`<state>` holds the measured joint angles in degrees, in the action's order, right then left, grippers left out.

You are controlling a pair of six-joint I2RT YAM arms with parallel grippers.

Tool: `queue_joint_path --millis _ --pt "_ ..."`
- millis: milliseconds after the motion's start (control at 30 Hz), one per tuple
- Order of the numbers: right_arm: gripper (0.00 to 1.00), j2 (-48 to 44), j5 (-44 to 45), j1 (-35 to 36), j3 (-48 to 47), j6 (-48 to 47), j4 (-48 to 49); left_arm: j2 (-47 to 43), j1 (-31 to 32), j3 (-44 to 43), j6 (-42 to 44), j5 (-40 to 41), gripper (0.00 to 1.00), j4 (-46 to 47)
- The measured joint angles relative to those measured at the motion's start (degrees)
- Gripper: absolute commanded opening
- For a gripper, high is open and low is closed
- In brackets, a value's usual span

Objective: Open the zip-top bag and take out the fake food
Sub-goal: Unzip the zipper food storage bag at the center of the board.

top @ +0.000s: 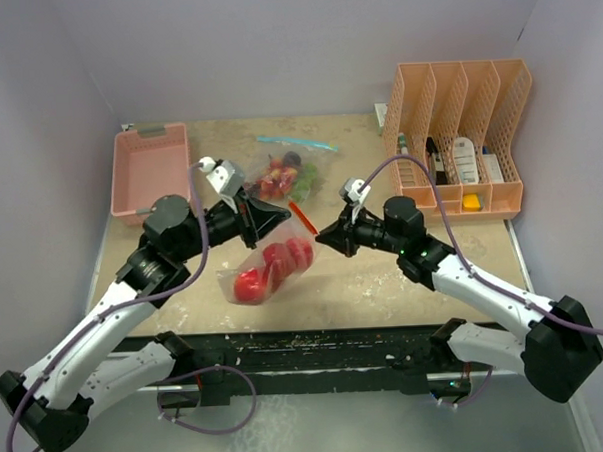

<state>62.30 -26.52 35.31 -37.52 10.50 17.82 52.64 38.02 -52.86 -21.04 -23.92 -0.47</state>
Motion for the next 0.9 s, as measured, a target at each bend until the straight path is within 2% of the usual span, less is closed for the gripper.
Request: queue_joint_path --millis 167,367,600,633,767,800,833,900 --pt "0.0 1.95 2.78 0.07 3.54 2.29 3.32 -6.82 0.0 -1.84 -0.9 3.23 0.0 -4.13" --pt "0.0 6.08 9.86 -0.04 7.02 4.48 3.82 -12.61 0.0 -6.12 -0.94 6.23 0.0 -4.02" --pt "0.0 6.01 12.57 -0.07 6.75 5.57 4.76 -9.81 0.0 -6.23 -0.92 7.69 0.0 -2.84" --pt "0.0 5.68 12.68 -0.07 6.25 5.55 4.55 -8.85 0.0 -5.68 -0.94 7.76 0.07 -2.8" --pt "0.0 4.68 13.49 -0.07 2.99 5.03 3.26 -3.54 0.0 -2.6 -1.36 7.69 0.47 -1.4" --pt "0.0 4.22 13.57 -0.07 2.12 4.87 3.23 -1.99 0.0 -2.05 -1.42 7.76 0.6 -1.31" --pt "0.0 3.8 13.62 -0.07 1.7 4.76 3.23 0.0 0.0 -1.2 -1.51 8.11 0.77 -1.27" --pt "0.0 2.64 13.6 -0.07 1.38 4.59 3.26 2.14 0.0 0.46 -1.29 8.81 0.96 -1.36"
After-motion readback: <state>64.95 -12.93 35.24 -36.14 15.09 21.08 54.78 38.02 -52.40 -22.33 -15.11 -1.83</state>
